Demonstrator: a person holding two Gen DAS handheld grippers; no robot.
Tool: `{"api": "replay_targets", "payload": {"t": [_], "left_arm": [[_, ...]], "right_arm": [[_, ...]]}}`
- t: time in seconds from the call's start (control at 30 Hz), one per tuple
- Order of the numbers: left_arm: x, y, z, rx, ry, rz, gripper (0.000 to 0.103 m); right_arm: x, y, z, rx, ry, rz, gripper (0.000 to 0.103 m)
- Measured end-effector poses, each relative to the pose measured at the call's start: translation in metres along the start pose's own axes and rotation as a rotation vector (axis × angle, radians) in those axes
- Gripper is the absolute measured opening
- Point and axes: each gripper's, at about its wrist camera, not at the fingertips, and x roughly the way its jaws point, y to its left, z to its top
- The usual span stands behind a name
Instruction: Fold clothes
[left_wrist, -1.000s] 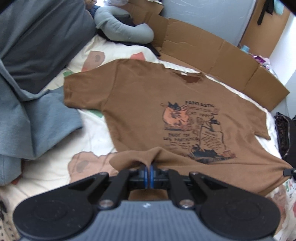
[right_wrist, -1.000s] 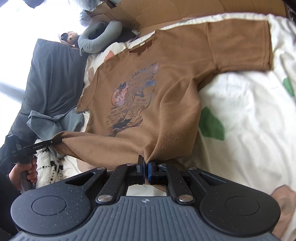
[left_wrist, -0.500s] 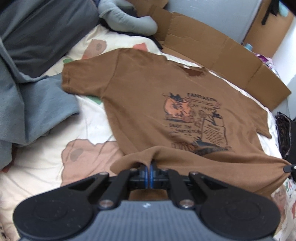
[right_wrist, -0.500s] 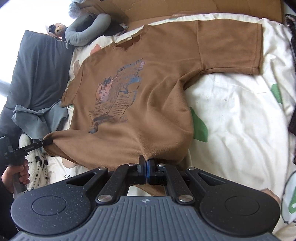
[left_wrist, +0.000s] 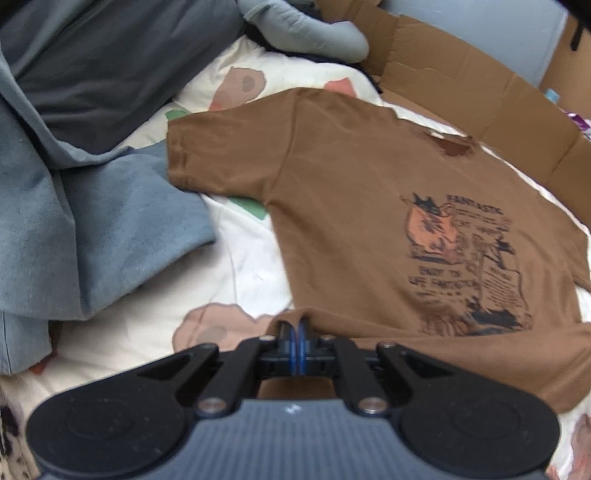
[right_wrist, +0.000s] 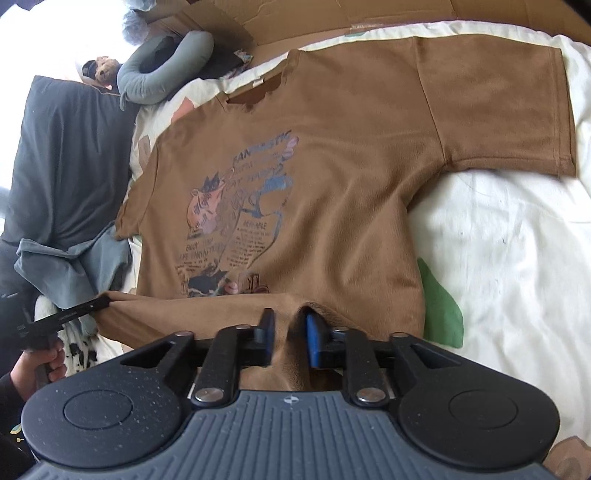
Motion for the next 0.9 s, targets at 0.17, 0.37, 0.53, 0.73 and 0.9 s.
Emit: {"api": "replay_targets", "payload": {"t": [0.17, 0.37, 0.53, 0.73, 0.9], "left_arm": [[0.021, -0.001, 0.003, 0.014, 0.022, 0.039, 0.002], [0.033, -0.005, 0.0, 0.024, 0.042, 0.07, 0.002], [0.035, -0.005, -0.001, 0.028, 0.053, 0.08, 0.002], [0.036, -0.004, -0.001, 0.027, 0.071, 0.085, 0.002], [0.038, -0.006, -0.001, 0.041, 0.081, 0.088, 0.002]], "right_arm": [[-0.01, -0.004, -0.002, -0.004, -0.013, -0.007, 0.021], [-0.031, -0.018, -0.022, -0.038, 0.004, -0.054, 0.021], [-0.034, -0.035, -0.04, -0.036, 0.033, -0.096, 0.021], [-0.022, -0.038, -0.053, -0.108, 0.066, -0.109, 0.042], [-0.003, -0.031, -0.062, -0.226, 0.109, -0.118, 0.043]]}}
